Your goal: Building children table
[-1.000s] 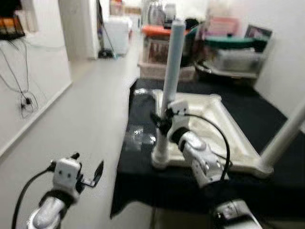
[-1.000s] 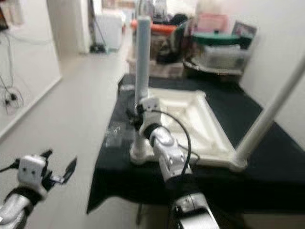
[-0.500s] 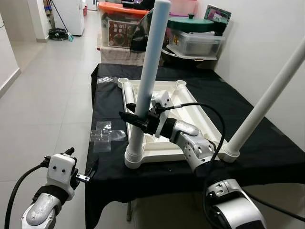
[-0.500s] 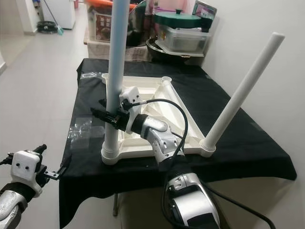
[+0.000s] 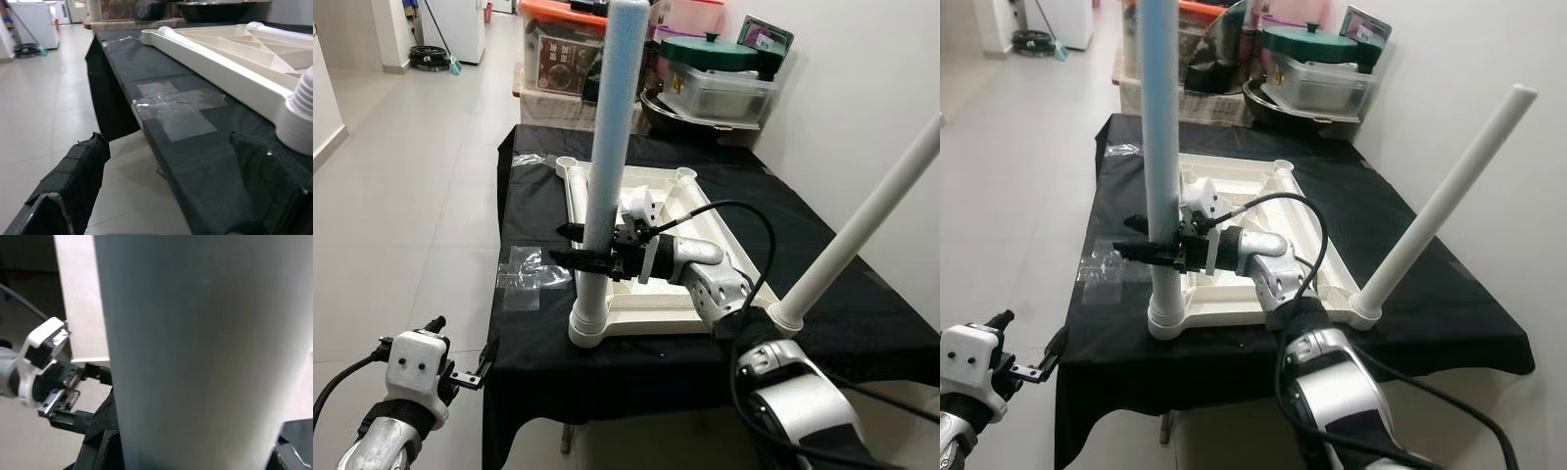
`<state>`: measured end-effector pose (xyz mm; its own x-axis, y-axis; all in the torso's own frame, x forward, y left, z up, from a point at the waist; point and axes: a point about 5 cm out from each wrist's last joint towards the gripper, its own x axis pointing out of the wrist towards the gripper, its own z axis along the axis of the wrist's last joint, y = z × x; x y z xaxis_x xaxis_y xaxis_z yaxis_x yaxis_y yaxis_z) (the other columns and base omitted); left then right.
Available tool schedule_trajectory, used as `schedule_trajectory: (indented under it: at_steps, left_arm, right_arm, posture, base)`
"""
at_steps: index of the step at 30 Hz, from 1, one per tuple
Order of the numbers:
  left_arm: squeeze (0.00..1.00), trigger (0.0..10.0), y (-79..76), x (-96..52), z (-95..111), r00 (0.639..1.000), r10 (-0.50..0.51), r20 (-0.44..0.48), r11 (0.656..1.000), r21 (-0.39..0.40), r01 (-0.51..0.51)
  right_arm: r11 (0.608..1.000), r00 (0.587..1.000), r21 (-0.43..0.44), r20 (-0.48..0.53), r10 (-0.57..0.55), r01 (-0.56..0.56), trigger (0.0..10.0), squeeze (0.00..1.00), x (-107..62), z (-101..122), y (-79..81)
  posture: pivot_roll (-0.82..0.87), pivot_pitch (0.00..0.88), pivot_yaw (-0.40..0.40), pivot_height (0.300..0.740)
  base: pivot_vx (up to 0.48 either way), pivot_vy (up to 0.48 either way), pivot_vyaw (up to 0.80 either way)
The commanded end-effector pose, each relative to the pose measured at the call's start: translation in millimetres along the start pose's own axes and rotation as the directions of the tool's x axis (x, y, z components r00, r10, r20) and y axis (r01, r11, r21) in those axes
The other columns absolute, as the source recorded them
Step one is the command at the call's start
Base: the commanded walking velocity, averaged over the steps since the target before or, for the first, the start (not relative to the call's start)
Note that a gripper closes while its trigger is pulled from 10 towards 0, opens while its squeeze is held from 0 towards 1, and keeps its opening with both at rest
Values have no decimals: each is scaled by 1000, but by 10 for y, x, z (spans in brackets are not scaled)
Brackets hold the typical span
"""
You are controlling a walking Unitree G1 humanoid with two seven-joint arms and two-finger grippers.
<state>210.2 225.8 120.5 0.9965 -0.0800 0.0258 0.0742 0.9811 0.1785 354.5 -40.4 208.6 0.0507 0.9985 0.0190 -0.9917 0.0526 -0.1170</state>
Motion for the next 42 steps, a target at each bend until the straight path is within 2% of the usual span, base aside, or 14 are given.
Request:
schedule_trajectory:
  at_steps: [1, 9, 18, 21, 24, 26, 29, 31, 35, 38, 39, 40, 41, 42]
  left_arm:
    - [0, 10000, -73, 15, 2, 1000, -17, 5, 1000, -23, 17]
    - [0, 10000, -86, 29, -7, 1000, -15, 7, 999, -46, 15]
    - [0, 10000, -93, -10, -41, 1000, -13, -8, 998, -67, 12]
    - [0, 10000, -107, 6, -48, 1000, -18, -9, 997, -72, 17]
    - [0, 10000, -107, 8, -51, 1000, -19, -9, 997, -73, 18]
    - [0, 10000, -101, 10, -53, 1000, -19, -11, 997, -73, 18]
    - [0, 10000, -100, 14, -53, 1000, -21, -12, 997, -74, 20]
    - [0, 10000, -105, 30, -60, 1000, -28, -14, 997, -73, 26]
    - [0, 10000, -114, 70, -50, 999, -32, -8, 997, -76, 31]
    - [0, 10000, -115, 74, -49, 999, -33, -7, 997, -76, 32]
    - [0, 10000, -114, 74, -51, 999, -34, -8, 997, -77, 33]
    - [0, 10000, -114, 74, -51, 999, -33, -8, 997, -77, 32]
    - [0, 10000, -114, 74, -51, 999, -33, -8, 997, -77, 32]
    - [0, 10000, -114, 74, -51, 999, -32, -9, 996, -78, 31]
  right_arm:
    - [987, 990, 151, -118, 79, -61, 10000, 0, -25, -389, 125]
    - [983, 994, 176, -86, 71, -55, 10000, 0, -11, -306, 58]
    - [952, 1000, 307, -16, 6, -1, 10000, 0, -97, -478, 99]
    - [933, 998, 356, 22, -60, 49, 10000, 0, -142, -640, 168]
    - [940, 991, 322, 31, -133, 116, 10000, 0, -118, -713, 211]
    - [950, 987, 269, -20, -161, 160, 10000, 0, -61, -785, 268]
    - [938, 977, 276, -57, -203, 211, 10000, 0, -13, -829, 284]
    - [899, 932, 254, -166, -324, 357, 10000, 0, 71, -920, 284]
    - [868, 879, 183, -227, -419, 461, 10000, 0, 192, -910, 284]
    - [835, 848, 198, -266, -459, 514, 10000, 0, 218, -936, 271]
    - [810, 821, 199, -304, -484, 551, 10000, 0, 233, -968, 268]
    - [758, 777, 222, -346, -527, 613, 10000, 0, 219, -1012, 242]
    - [758, 777, 222, -346, -527, 613, 10000, 0, 219, -1012, 242]
    - [712, 738, 237, -377, -559, 661, 10000, 0, 203, -1045, 224]
  posture:
    - [187, 0, -206, 740]
    - [191, 0, -213, 740]
    - [179, 0, -204, 740]
    - [172, 0, -198, 740]
    - [166, 0, -191, 740]
    - [156, 0, -179, 740]
    - [156, 0, -179, 740]
    - [141, 0, -166, 740]
    - [136, 0, -160, 740]
    - [136, 0, -159, 740]
    - [135, 0, -160, 740]
    - [135, 0, -160, 740]
    - [135, 0, -160, 740]
    - [135, 0, -160, 740]
  base:
    - [0, 0, 0]
    - [0, 0, 0]
    - [0, 0, 0]
    - [0, 0, 0]
    - [0, 0, 0]
    - [0, 0, 0]
    - [0, 0, 0]
    - [0, 0, 0]
    - [0, 0, 0]
    - [0, 0, 0]
    - [0, 0, 0]
    - [0, 0, 0]
    - [0, 0, 0]
    - [0, 0, 0]
